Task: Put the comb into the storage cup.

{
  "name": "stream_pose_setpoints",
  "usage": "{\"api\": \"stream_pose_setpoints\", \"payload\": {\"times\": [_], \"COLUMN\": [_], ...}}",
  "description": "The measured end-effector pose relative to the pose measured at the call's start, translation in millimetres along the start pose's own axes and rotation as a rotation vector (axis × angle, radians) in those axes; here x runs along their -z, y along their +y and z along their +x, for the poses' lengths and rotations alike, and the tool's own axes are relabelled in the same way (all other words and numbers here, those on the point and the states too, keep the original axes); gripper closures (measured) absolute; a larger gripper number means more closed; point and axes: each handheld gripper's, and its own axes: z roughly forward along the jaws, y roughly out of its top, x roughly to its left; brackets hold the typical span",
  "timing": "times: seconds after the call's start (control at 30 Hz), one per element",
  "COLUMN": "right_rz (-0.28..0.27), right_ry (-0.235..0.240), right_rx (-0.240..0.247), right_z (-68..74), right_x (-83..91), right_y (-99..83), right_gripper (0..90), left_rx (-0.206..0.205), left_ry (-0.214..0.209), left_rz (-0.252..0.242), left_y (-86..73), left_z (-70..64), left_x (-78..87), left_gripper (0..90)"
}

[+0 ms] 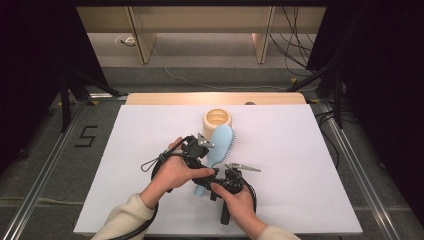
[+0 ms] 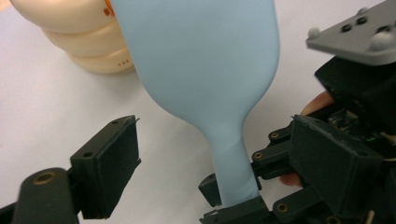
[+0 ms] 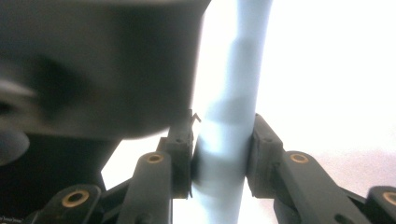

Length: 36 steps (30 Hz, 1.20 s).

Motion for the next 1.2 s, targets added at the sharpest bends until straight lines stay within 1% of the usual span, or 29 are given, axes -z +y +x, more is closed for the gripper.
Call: {"api": "stream_pose_setpoints", "payload": {"times": [0.07, 0.1, 0.13, 0.17, 0.2, 0.27, 0.3, 0.43, 0.53, 0.63, 0.77, 0.83, 0.9, 1.0, 1.2], "right_rz": [0.0, 0.001, 0.001, 0.001, 0.0, 0.003, 0.003, 0.003, 0.003, -0.001, 0.003, 0.003, 0.003, 0.004, 0.004], "right_ry": [-0.001, -0.002, -0.002, -0.001, 0.0, -0.001, -0.001, -0.001, 0.0, -0.002, -0.001, -0.001, -0.001, -0.001, 0.003], "right_rx": [0.002, 0.001, 0.001, 0.002, 0.002, 0.003, 0.003, 0.007, 0.007, 0.014, 0.008, 0.012, 0.014, 0.011, 0.014], "right_z": [-0.1, 0.0, 0.0, 0.0, 0.1, 0.5, 0.5, 0.5, 0.9, 0.2, 0.8, 1.2, 1.5, 1.8, 2.5], "right_x": [-0.1, -0.1, -0.1, -0.1, -0.2, -0.2, -0.2, -0.2, -0.1, -0.5, -0.4, -0.3, -0.3, -0.2, 0.4], "right_y": [-0.1, -0.2, -0.2, -0.2, -0.3, -0.3, -0.3, -0.4, -0.1, -0.4, -0.5, -0.3, -0.2, -0.5, 0.4], "right_gripper": [67.6, 67.6, 67.6, 67.6, 67.6, 67.7, 67.7, 67.7, 67.7, 67.7, 67.6, 67.7, 67.7, 67.7, 67.7], "left_rx": [-0.008, -0.015, -0.023, -0.034, -0.035, -0.032, -0.029, -0.009, 0.02, 0.069, 0.109, 0.121, 0.132, 0.162, 0.193], "left_ry": [0.001, 0.001, -0.005, -0.014, -0.018, -0.024, -0.028, -0.042, -0.054, -0.075, -0.061, -0.058, -0.071, -0.092, -0.106], "left_rz": [-0.016, -0.022, -0.028, -0.031, -0.039, -0.051, -0.057, -0.081, -0.104, -0.148, -0.188, -0.194, -0.209, -0.229, -0.238], "left_y": [0.9, 1.2, 1.1, 1.1, 1.1, 1.4, 1.7, 2.5, 3.0, 4.6, 6.0, 6.7, 8.3, 12.1, 17.1], "left_z": [1.6, 2.7, 3.8, 5.4, 6.5, 8.2, 9.2, 14.0, 18.2, 21.5, 24.2, 25.2, 26.2, 26.8, 26.6], "left_x": [3.9, 5.9, 7.7, 9.4, 11.4, 13.8, 15.2, 20.5, 23.1, 24.1, 23.7, 23.4, 23.2, 20.8, 11.2], "left_gripper": [15.3, 13.6, 13.6, 11.5, 9.2, 5.2, 5.2, 0.0, 0.0, 0.0, 0.0, 0.0, 0.0, 0.0, 0.0]}}
